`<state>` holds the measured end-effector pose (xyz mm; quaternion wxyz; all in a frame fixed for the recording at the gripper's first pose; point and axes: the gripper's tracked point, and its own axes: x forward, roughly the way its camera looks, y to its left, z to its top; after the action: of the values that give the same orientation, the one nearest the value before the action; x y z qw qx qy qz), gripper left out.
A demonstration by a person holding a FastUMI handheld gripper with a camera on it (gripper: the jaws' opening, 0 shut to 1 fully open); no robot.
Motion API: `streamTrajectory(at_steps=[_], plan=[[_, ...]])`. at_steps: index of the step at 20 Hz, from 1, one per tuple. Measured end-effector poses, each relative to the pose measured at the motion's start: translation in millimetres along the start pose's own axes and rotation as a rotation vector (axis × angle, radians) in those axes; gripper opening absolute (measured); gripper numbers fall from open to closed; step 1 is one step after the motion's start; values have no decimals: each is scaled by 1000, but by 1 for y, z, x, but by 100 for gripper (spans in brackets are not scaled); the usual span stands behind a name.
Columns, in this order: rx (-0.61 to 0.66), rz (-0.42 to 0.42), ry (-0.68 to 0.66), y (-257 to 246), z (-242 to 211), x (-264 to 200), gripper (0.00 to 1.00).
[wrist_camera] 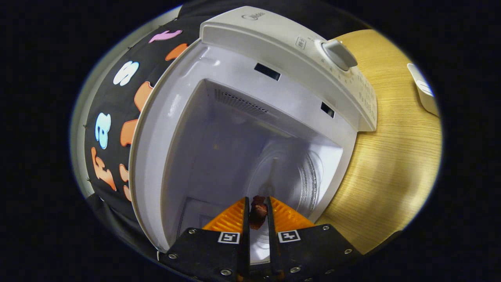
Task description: Open the microwave, put the food inside, and close the microwave door.
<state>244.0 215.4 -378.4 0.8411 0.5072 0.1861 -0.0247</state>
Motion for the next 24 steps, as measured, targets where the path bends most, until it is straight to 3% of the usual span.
streamTrajectory(at_steps=[4, 7, 10, 13, 14, 16, 24], plan=[[-14, -27, 3, -7, 1, 4, 46], [-42, -38, -2, -12, 4, 2, 57], [-73, -48, 13, -14, 2, -2, 78], [-109, -43, 7, -14, 4, -9, 86], [-124, -44, 7, -14, 5, -13, 94], [-146, -51, 5, -15, 8, -19, 98], [-267, -7, -12, 2, 28, -80, 98]])
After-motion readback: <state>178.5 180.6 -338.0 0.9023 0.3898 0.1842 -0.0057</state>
